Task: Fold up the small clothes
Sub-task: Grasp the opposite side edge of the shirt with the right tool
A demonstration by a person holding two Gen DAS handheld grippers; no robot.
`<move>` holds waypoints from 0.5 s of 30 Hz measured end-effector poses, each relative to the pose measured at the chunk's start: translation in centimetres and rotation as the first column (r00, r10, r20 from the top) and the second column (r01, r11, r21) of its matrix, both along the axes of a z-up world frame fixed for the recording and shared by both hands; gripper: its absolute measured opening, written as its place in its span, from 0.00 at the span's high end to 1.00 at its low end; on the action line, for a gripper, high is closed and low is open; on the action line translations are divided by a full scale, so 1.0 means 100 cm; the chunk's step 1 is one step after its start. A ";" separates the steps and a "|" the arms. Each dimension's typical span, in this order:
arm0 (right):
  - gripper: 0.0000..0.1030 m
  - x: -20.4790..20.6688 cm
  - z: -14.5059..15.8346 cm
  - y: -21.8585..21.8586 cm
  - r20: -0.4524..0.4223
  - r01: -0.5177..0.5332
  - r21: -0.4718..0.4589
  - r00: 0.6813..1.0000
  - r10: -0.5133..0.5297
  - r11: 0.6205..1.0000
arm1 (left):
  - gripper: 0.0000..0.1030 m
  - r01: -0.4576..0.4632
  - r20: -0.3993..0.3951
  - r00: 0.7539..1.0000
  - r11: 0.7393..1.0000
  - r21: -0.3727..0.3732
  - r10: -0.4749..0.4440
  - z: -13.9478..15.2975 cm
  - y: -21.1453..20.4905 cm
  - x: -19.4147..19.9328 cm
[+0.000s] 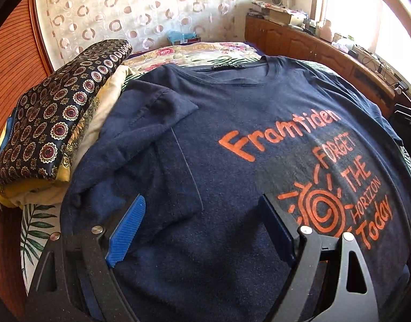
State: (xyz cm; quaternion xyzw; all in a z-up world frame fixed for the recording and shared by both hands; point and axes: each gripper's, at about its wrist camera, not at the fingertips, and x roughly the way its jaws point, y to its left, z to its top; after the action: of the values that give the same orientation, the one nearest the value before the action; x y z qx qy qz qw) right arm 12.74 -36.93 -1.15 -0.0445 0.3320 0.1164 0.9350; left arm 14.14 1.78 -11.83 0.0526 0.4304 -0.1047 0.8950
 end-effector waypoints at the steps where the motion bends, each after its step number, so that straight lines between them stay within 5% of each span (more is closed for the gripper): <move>1: 0.11 -0.002 -0.001 -0.009 -0.002 0.017 0.003 1.000 -0.017 1.000 | 0.16 0.000 -0.001 1.000 1.000 -0.003 0.000 0.000 0.001 0.000; 5: 0.13 -0.006 -0.008 -0.034 -0.018 0.060 0.006 0.998 -0.060 0.998 | 0.07 0.012 -0.013 1.000 1.000 -0.003 -0.012 -0.002 0.000 0.001; 15: 0.28 -0.002 -0.021 -0.053 -0.117 0.083 0.029 0.990 -0.080 0.996 | 0.06 0.016 -0.016 1.000 1.000 0.000 -0.016 -0.002 -0.001 0.002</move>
State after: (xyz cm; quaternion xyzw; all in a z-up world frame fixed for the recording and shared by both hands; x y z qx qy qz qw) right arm 12.57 -42.22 -3.24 -0.0084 0.3850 0.0861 0.9189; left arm 14.34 1.69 -12.05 0.0554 0.4371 -0.1123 0.8907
